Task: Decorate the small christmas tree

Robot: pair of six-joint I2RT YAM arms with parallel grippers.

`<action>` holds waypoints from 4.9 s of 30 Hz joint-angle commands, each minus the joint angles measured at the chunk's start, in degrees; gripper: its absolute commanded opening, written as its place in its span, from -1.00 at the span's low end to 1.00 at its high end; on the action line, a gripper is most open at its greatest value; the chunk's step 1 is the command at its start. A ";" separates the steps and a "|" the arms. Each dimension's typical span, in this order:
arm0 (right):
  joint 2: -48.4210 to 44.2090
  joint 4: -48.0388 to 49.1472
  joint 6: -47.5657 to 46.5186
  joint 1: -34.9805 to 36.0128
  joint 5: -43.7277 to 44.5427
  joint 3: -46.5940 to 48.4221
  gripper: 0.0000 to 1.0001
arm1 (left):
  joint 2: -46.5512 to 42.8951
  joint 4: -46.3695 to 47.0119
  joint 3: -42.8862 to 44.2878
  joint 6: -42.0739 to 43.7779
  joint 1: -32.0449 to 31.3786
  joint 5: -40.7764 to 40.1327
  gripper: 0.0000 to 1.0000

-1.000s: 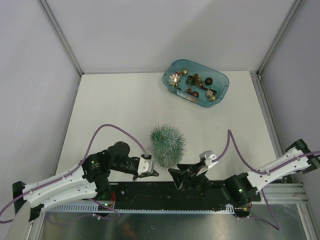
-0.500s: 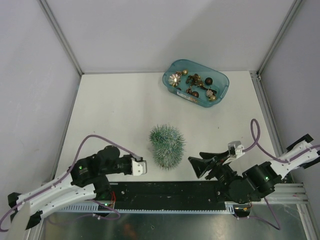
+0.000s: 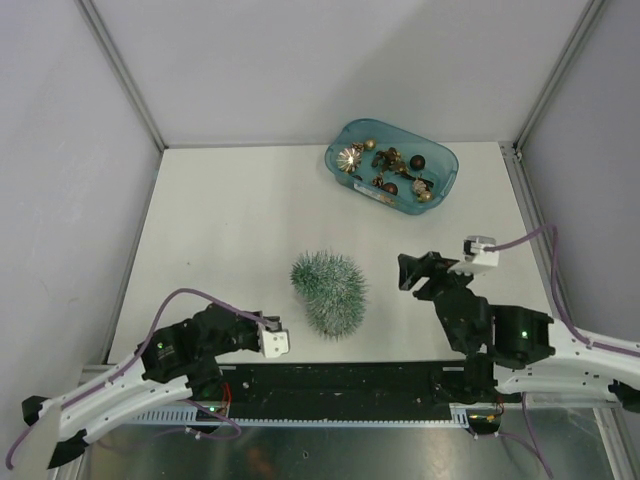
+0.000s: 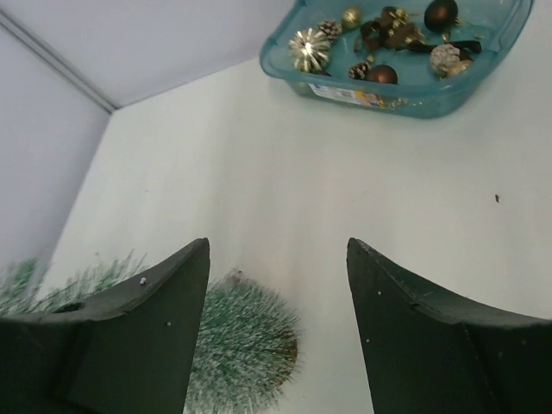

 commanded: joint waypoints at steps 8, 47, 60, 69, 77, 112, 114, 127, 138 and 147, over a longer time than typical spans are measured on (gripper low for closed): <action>5.50 7.71 -4.76 -17.27 -18.75 1.92 0.43 | 4.98 17.76 -2.90 0.46 5.81 -5.01 -1.00; 17.26 23.10 -5.13 -54.14 -52.96 -5.13 0.45 | 26.34 43.49 2.32 -30.86 23.77 10.35 0.98; 55.68 25.43 -16.16 -63.12 -49.16 24.99 0.47 | 22.69 34.11 4.69 -28.16 26.26 0.12 0.99; 73.33 12.63 -21.16 -65.09 -39.82 42.28 0.47 | 23.92 26.10 13.02 -28.43 34.62 -2.69 0.99; 71.63 10.28 -18.63 -69.29 -41.22 35.55 0.43 | 28.05 23.41 21.37 -29.33 41.21 -0.26 0.99; 6.19 -13.66 7.49 -45.01 -35.71 -8.25 0.18 | 32.31 13.39 37.16 -29.34 41.79 0.57 0.99; 8.50 -8.46 -0.17 -47.68 -35.57 -4.21 0.21 | 32.72 12.28 37.97 -29.45 41.84 0.64 0.99; 48.61 15.72 -18.85 -65.21 -55.12 17.06 0.19 | 39.34 1.52 46.01 -30.05 42.01 -1.18 0.99; 46.00 11.13 -7.08 -72.11 -50.27 5.63 0.11 | 42.13 0.73 46.34 -31.86 42.06 1.62 0.99; 26.70 7.75 0.04 -67.58 -44.43 -8.40 0.11 | 42.05 0.76 45.44 -31.70 42.06 2.67 0.99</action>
